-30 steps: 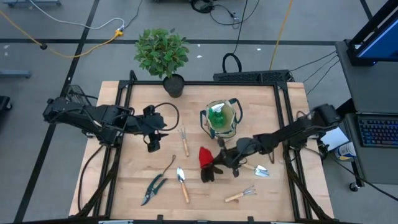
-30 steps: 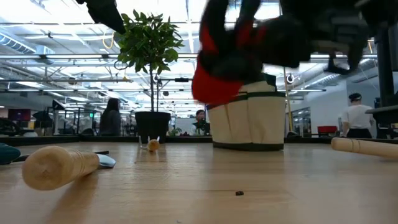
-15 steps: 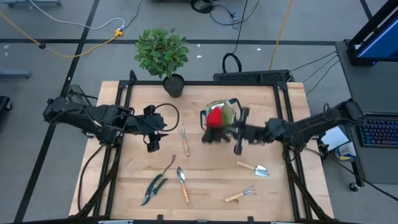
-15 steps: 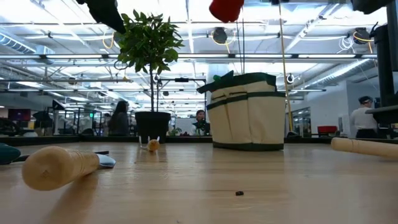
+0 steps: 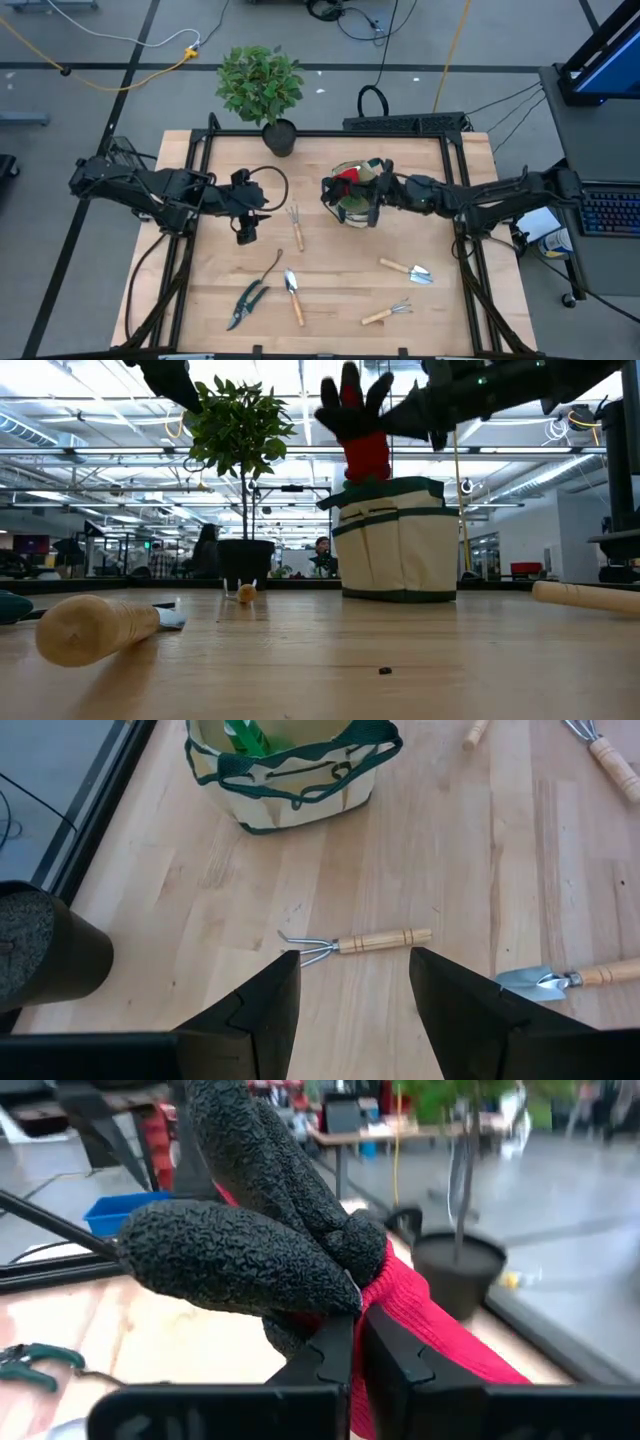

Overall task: Pick & Place Garden tools in Gardening bag
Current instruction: Put the red gloves into the light brown gardening bag

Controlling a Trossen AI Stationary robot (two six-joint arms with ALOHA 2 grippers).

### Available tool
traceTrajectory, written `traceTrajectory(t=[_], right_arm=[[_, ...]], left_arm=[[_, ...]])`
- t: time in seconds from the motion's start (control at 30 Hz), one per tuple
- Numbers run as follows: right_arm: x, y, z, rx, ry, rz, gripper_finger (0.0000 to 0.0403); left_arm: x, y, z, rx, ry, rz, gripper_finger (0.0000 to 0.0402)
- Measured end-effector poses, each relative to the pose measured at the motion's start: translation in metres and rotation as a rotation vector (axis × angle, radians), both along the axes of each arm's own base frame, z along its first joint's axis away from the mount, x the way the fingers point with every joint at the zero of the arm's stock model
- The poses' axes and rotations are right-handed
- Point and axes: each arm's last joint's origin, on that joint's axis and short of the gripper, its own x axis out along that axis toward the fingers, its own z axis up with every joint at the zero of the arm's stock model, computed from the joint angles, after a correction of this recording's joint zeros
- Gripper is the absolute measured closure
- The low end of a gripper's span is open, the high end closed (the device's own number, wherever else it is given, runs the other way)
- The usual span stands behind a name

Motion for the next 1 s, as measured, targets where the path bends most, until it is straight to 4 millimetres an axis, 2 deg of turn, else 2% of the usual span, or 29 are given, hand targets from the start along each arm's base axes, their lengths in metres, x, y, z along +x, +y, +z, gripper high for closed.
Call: traceTrajectory(t=[0.2,0.5,0.73,1.0], right_arm=[[-0.003,-0.002,-0.015,0.146,0.11,-0.039,0.0399],[-0.008,-0.005,-0.027,0.265,0.202,-0.095,0.0396],[-0.012,-0.006,-0.033,0.331,0.247,-0.133,0.0354],[-0.015,-0.005,-0.028,0.217,0.276,-0.086,0.0301]], left_arm=[[0.0,0.0,0.0,0.001,0.001,-0.001,0.0206],[0.0,0.0,0.0,0.002,0.001,-0.002,0.0206],[0.0,0.0,0.0,0.002,0.001,-0.002,0.0206],[0.0,0.0,0.0,0.002,0.001,-0.002,0.0206]])
